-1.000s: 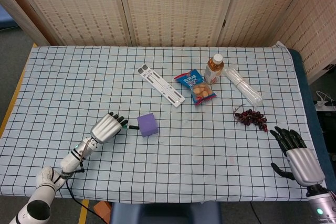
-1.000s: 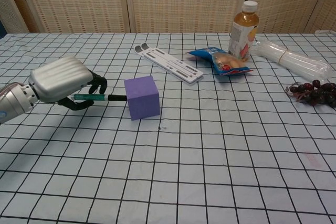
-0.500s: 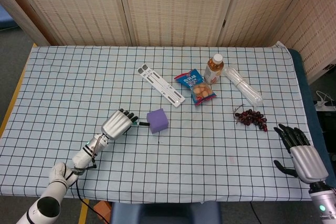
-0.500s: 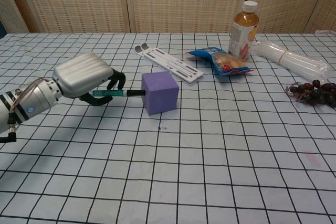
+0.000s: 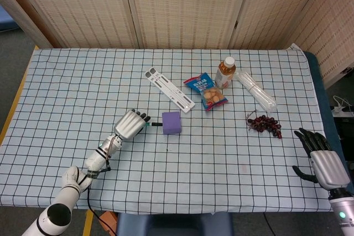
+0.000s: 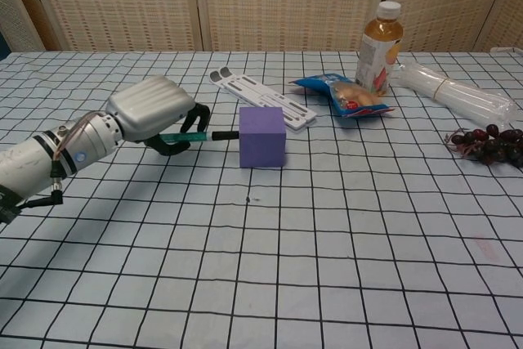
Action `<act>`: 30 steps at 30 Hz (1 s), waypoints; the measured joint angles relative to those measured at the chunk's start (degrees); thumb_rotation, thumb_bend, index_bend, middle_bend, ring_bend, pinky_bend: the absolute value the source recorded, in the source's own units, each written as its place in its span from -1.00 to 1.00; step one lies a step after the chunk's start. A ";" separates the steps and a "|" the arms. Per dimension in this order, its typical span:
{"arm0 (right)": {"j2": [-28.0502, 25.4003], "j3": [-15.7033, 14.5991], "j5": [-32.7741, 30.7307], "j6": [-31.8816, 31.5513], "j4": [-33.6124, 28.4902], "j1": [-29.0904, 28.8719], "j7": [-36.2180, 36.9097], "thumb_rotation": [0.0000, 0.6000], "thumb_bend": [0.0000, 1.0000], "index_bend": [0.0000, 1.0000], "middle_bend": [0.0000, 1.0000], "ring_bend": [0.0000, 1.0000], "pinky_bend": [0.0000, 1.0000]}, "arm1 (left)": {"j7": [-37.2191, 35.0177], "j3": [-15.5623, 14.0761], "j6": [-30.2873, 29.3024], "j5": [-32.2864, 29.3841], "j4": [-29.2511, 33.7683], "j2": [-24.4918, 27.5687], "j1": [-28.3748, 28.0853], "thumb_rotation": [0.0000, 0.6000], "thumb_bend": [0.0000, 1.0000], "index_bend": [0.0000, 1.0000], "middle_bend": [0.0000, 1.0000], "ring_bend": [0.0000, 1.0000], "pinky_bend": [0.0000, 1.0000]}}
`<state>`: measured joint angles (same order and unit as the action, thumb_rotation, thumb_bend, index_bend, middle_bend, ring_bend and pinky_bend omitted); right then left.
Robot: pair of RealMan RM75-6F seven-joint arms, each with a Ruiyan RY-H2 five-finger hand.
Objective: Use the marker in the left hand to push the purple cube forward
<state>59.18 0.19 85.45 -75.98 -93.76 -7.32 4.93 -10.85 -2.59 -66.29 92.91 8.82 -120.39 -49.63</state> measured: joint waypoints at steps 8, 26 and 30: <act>-0.38 0.59 -1.02 0.45 0.40 -0.24 1.21 1.00 -0.66 -1.00 -1.00 -1.00 -1.00 | 1.22 0.72 3.00 -0.87 -0.17 -1.24 -2.00 1.00 0.42 0.51 0.74 0.29 0.38; -1.47 1.15 -1.83 -0.23 0.55 0.38 3.20 1.00 -0.66 -1.00 -1.00 -1.00 -1.00 | 2.56 2.31 7.12 -2.40 -0.38 -4.87 -6.75 1.00 0.43 0.51 0.74 0.30 0.40; -1.62 1.25 -2.10 -0.12 0.62 0.43 3.47 1.00 -0.66 -1.00 -1.00 -1.00 -1.00 | 3.36 3.43 7.76 -3.44 -0.57 -6.25 -7.99 1.00 0.42 0.51 0.73 0.30 0.42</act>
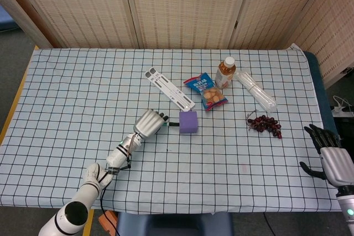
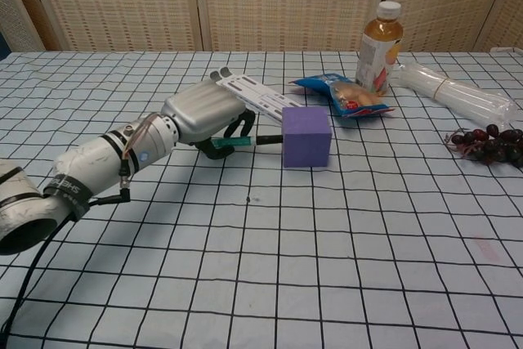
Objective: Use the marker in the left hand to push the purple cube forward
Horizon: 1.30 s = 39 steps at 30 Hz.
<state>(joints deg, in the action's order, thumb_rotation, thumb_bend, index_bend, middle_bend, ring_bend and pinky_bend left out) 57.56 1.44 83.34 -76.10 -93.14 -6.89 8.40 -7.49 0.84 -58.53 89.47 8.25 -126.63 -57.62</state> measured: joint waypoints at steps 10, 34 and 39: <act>-0.22 0.05 0.17 -0.36 -0.11 0.26 0.28 1.00 -0.66 -1.00 -1.00 -1.00 -1.00 | 1.21 0.89 -0.20 -0.90 0.05 -1.42 -1.14 1.00 0.42 0.51 0.74 0.30 0.43; 0.66 -1.06 3.67 -0.32 -0.98 -0.25 -1.36 1.00 -0.67 -1.00 -1.00 -1.00 -1.00 | 0.51 -3.04 -18.46 1.44 4.60 7.12 16.98 1.00 0.01 0.14 0.39 0.12 0.40; 1.07 -1.59 4.98 -0.83 -1.49 -0.18 -2.47 1.00 -0.66 -1.00 -1.00 -1.00 -1.00 | -0.05 -5.64 -20.71 2.88 7.55 12.68 23.36 1.00 -0.01 -0.03 0.17 -0.05 0.30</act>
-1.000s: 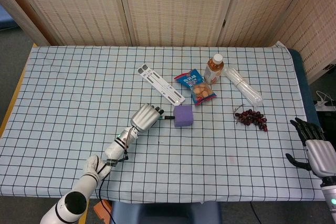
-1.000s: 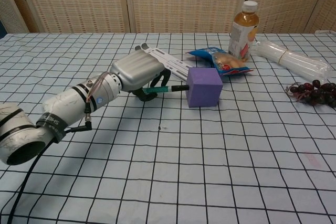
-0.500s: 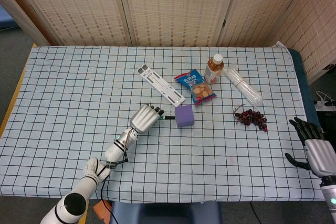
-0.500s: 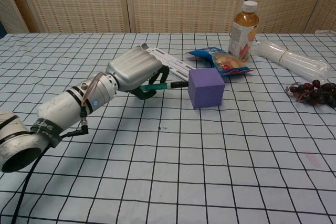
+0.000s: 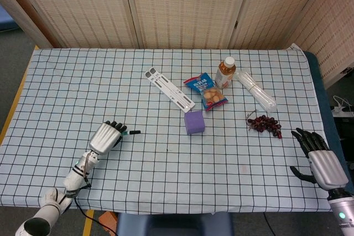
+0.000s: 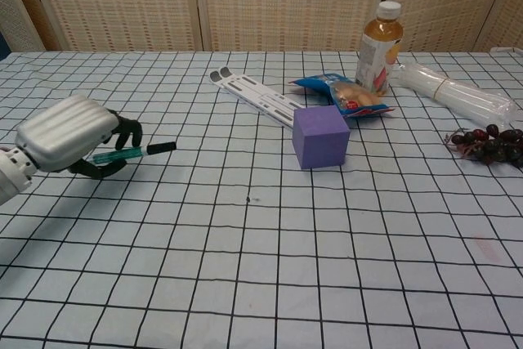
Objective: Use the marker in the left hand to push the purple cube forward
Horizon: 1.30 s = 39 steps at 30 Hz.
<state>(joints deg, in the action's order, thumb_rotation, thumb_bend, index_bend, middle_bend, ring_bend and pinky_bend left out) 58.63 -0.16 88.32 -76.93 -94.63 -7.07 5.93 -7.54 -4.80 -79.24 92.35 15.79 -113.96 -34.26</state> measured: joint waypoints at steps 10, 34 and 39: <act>1.30 -0.75 0.75 0.64 -0.76 -0.32 -2.96 1.00 -0.66 -1.00 -1.00 -1.00 -1.00 | 1.42 -2.53 -1.67 1.83 0.58 4.69 5.71 1.00 -0.09 -0.47 -0.33 -0.29 0.22; 1.03 -1.38 1.89 -0.72 -1.25 0.19 -3.10 1.00 -0.66 -1.00 -1.00 -1.00 -1.00 | -2.62 -1.53 -10.67 0.72 38.67 25.56 13.09 1.00 -0.29 -1.00 -1.00 -1.00 -0.61; 0.94 -1.92 3.31 -1.78 -1.54 0.56 -3.16 1.00 -0.66 -1.00 -1.00 -1.00 -1.00 | -2.56 -2.05 -13.21 -0.57 53.31 35.73 18.01 1.00 -0.24 -1.00 -1.00 -1.00 -0.68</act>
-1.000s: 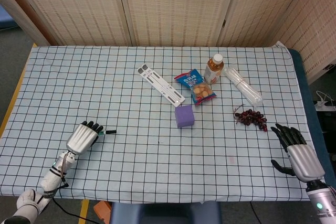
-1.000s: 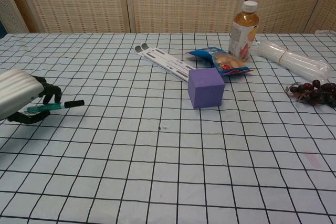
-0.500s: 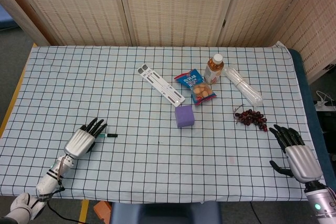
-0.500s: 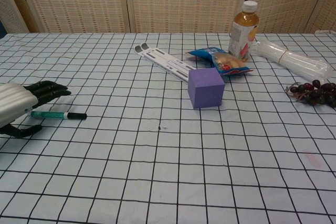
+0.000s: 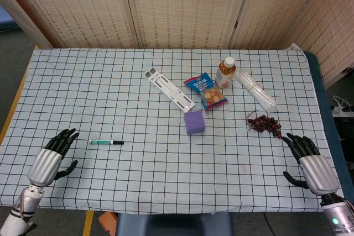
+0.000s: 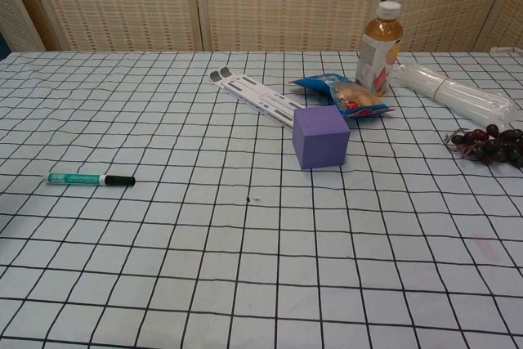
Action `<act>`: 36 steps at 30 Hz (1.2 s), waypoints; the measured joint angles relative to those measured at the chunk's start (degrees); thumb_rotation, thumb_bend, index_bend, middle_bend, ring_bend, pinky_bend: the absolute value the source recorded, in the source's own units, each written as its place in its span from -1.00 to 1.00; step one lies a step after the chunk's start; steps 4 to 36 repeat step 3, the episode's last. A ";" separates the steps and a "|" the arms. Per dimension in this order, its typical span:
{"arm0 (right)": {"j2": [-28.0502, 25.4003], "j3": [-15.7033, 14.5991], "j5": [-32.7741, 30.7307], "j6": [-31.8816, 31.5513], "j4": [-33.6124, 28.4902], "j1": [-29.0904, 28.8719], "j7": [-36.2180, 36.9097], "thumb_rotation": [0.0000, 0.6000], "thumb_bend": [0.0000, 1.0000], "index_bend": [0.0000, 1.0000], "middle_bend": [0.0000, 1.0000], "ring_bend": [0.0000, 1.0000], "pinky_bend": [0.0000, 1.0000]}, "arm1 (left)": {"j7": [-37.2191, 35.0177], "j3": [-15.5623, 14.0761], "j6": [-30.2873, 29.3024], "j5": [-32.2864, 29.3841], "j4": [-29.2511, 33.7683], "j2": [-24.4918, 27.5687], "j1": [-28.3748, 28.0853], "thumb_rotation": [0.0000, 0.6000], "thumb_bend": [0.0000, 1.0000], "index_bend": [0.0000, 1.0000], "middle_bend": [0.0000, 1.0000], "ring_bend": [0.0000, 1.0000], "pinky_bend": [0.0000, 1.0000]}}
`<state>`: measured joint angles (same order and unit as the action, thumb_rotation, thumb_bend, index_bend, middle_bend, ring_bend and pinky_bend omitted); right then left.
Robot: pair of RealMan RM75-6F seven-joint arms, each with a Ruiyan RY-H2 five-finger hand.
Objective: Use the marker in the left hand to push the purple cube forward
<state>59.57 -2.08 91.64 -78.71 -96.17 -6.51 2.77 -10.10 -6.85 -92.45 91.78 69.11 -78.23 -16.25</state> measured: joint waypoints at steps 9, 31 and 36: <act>-0.08 -0.21 0.61 -0.90 -0.18 0.37 -0.02 1.00 -0.66 -1.00 -1.00 -1.00 -1.00 | 2.36 -0.01 -0.89 -0.22 4.56 3.20 2.17 1.00 -0.25 -1.00 -1.00 -1.00 -0.68; -0.08 -0.21 0.61 -0.90 -0.18 0.37 -0.02 1.00 -0.66 -1.00 -1.00 -1.00 -1.00 | 2.36 -0.01 -0.89 -0.22 4.56 3.20 2.17 1.00 -0.25 -1.00 -1.00 -1.00 -0.68; -0.08 -0.21 0.61 -0.90 -0.18 0.37 -0.02 1.00 -0.66 -1.00 -1.00 -1.00 -1.00 | 2.36 -0.01 -0.89 -0.22 4.56 3.20 2.17 1.00 -0.25 -1.00 -1.00 -1.00 -0.68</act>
